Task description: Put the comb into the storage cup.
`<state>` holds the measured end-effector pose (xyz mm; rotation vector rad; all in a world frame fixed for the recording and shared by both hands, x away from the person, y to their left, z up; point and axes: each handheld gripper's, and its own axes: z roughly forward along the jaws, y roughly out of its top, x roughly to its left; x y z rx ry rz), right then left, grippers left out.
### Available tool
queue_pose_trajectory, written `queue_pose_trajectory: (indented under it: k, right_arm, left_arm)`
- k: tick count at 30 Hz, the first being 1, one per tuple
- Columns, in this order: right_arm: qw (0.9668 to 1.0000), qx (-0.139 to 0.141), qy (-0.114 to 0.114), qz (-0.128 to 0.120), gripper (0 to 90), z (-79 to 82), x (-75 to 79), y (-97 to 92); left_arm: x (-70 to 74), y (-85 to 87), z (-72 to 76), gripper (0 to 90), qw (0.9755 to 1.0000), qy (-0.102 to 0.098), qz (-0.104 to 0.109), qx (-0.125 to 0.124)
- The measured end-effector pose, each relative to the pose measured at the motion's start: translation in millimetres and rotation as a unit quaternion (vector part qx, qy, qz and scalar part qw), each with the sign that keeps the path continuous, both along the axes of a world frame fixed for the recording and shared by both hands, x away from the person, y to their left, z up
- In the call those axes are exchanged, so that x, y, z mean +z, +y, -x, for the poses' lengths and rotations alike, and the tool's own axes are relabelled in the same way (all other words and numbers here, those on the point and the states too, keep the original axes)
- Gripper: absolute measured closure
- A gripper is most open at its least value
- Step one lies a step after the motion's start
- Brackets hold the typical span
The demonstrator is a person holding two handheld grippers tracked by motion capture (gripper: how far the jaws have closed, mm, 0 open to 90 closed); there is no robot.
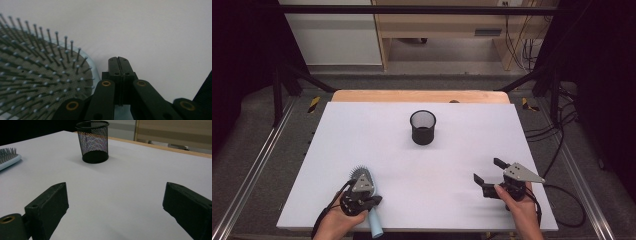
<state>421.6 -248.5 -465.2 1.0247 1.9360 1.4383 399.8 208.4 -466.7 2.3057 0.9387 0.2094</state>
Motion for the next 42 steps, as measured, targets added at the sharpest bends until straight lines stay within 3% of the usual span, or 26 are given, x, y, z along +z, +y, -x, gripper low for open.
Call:
queue_pose_trajectory:
  k: [7,13,32,39,42]
  right_arm:
    - [1.0000,0.000,0.000,0.001,6.4,0.0,-0.1,0.0]
    - [1.0000,0.000,0.000,0.001,6.4,-0.1,-0.1,0.1]
    - [1.0000,-0.001,0.001,0.003,6.4,0.0,-0.2,0.0]
    - [1.0000,0.000,0.000,0.004,6.4,-0.2,-0.3,-0.1]
    - [1.0000,0.002,-0.001,0.004,6.4,-0.1,-0.3,0.2]
  left_arm:
    - [1.9,10.4,0.0,90.0,0.9999,-0.004,-0.013,0.003]
    - [2.5,21.9,-2.2,90.0,0.9998,-0.005,-0.011,0.016]
    - [6.7,58.5,-21.1,90.0,0.9986,0.000,-0.037,0.038]
    - [9.6,72.3,-27.0,90.0,0.9971,0.002,-0.062,0.043]
    - [9.5,76.3,-28.1,90.0,0.9972,0.003,-0.059,0.045]
